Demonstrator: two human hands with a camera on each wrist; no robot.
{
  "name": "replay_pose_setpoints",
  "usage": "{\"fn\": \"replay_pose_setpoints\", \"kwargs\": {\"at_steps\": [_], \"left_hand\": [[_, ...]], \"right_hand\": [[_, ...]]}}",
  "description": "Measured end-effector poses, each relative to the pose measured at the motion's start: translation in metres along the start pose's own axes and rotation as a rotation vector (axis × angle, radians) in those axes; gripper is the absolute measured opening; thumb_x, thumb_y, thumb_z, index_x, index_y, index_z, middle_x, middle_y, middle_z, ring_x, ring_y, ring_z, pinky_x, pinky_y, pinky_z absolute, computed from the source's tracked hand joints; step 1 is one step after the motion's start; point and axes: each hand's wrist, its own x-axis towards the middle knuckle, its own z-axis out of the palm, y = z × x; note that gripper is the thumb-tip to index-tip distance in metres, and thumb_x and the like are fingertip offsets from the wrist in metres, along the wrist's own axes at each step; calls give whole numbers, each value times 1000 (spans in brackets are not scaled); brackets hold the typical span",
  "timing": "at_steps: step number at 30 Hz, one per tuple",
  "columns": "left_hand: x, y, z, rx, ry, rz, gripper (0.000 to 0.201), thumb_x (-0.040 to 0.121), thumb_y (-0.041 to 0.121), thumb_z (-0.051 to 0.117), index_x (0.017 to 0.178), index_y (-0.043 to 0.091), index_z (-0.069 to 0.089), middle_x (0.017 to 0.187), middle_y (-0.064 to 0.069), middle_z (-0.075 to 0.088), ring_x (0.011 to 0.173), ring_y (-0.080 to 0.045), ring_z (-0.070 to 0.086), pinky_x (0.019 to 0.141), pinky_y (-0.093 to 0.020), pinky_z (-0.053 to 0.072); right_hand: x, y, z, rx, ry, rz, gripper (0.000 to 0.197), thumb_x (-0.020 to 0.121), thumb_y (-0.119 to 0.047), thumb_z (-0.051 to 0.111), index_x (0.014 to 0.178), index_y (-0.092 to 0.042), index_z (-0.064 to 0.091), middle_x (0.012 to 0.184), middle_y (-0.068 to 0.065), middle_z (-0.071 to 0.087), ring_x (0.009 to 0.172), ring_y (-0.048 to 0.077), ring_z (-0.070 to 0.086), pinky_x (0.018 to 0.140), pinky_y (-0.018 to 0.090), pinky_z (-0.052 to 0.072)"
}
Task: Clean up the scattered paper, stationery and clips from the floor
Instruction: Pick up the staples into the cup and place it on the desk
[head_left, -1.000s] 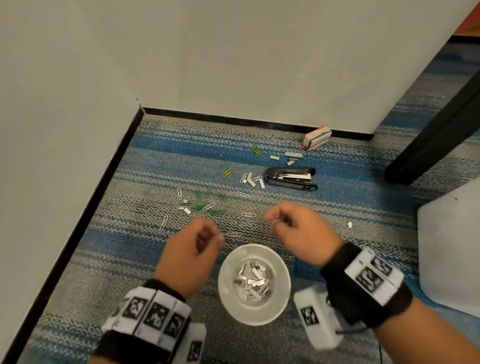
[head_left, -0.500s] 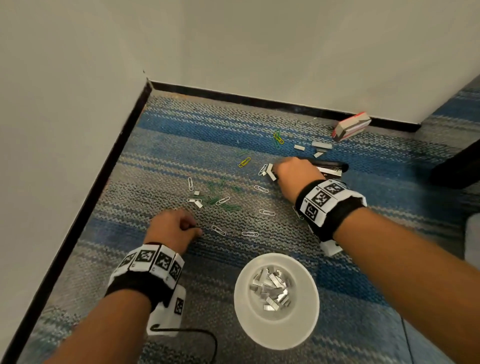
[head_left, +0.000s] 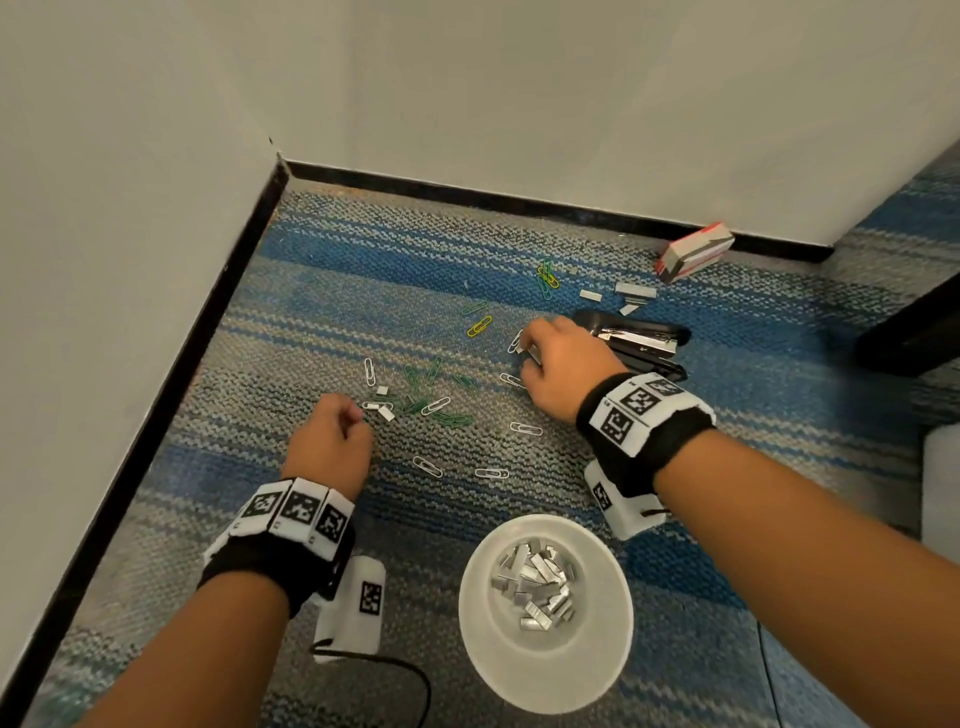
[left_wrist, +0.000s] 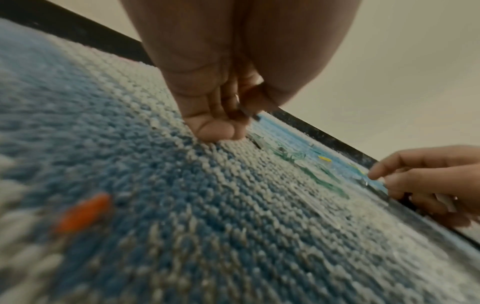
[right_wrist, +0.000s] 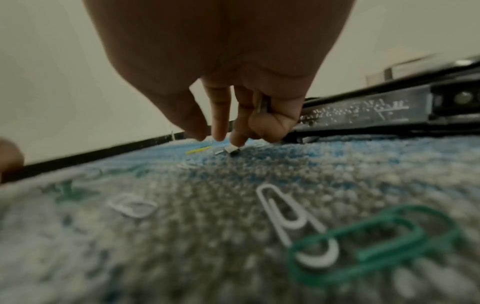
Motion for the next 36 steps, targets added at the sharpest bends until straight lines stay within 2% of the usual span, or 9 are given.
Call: {"fn": "replay_pose_setpoints", "kwargs": {"at_steps": [3, 7, 10, 14, 17, 22, 28, 33, 36], "left_hand": [[4, 7, 4, 31, -12, 5, 22, 89, 5, 38, 77, 16, 53, 60, -1, 48, 53, -15, 42, 51, -30, 28], [13, 6, 6, -98, 23, -98, 33, 84, 4, 41, 57, 19, 55, 56, -5, 52, 55, -26, 47, 52, -28, 34], [16, 6, 3, -104, 52, -136, 18, 88, 16, 46, 78, 13, 61, 66, -8, 55, 62, -26, 48, 58, -30, 34], [10, 3, 1, 140, 29, 88, 17, 85, 31, 61, 100, 24, 58, 54, -1, 51, 55, -20, 52, 50, -24, 36], [14, 2, 0, 197, 13, 119, 21, 85, 30, 63, 105, 24, 63, 68, -8, 61, 68, -25, 57, 66, -28, 44], [17, -3, -1, 146, 9, 145, 8, 81, 29, 68, 80, 27, 60, 66, -4, 60, 63, -19, 56, 59, -25, 39], [9, -9, 0, 7, 18, 181, 18, 75, 16, 71, 69, 17, 53, 58, 1, 49, 57, -16, 47, 53, -25, 36], [10, -20, 2, -48, -17, 120, 28, 74, 9, 71, 61, 19, 48, 60, 3, 52, 59, -17, 48, 57, -27, 34], [12, -25, 3, -143, -19, 100, 30, 71, 11, 77, 61, 22, 51, 63, 4, 57, 63, -17, 53, 64, -26, 41]], "right_hand": [[6, -2, 6, -178, -44, 1, 32, 92, -25, 50, 120, -9, 45, 122, 15, 49, 107, 38, 55, 86, 45, 50], [8, 3, 7, -156, 22, -39, 22, 90, -7, 49, 112, -9, 48, 114, 16, 48, 97, 38, 57, 80, 46, 51], [5, 6, 7, -117, 25, -66, 18, 89, -7, 48, 107, -10, 46, 109, 16, 53, 96, 37, 57, 78, 43, 51], [2, 0, 8, 76, 71, -62, 18, 87, -12, 45, 104, -11, 51, 101, 15, 60, 93, 32, 57, 80, 37, 46], [1, -5, 11, 211, 28, -69, 15, 88, -10, 44, 99, -10, 54, 83, 8, 58, 79, 27, 55, 76, 35, 46], [1, -4, 13, 349, -63, -5, 12, 90, -12, 47, 95, -15, 58, 71, -4, 54, 63, 15, 48, 58, 22, 35], [-1, 3, 8, 694, -183, 178, 24, 88, 0, 50, 73, -17, 57, 58, 3, 51, 44, 7, 52, 46, 19, 50], [0, 7, 2, 548, -141, 153, 33, 84, -2, 46, 62, -22, 60, 53, -1, 53, 46, 12, 47, 55, 24, 41], [0, 5, 2, 456, -152, 105, 25, 85, -5, 48, 76, -20, 68, 53, -9, 50, 41, 4, 44, 47, 19, 34]]}}
